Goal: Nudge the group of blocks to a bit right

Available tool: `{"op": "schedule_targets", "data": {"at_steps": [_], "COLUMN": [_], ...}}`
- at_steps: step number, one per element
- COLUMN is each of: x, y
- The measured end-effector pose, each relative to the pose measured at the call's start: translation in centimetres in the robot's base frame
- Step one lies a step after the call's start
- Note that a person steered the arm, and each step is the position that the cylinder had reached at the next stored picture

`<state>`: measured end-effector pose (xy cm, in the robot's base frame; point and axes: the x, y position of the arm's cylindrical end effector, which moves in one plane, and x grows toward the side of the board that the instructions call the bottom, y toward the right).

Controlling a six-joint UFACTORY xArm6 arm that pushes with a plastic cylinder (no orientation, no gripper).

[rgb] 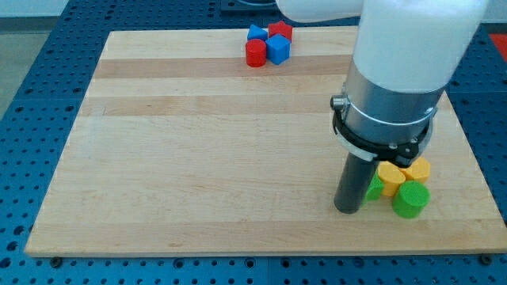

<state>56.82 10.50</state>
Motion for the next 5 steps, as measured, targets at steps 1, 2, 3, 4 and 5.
{"op": "schedule_targets", "data": {"at_steps": [1,2,3,4,5], "x": [0.0,1.6,3.4,3.8,3.8], "y": [0.0,0.0,0.3,4.0,8.7]}}
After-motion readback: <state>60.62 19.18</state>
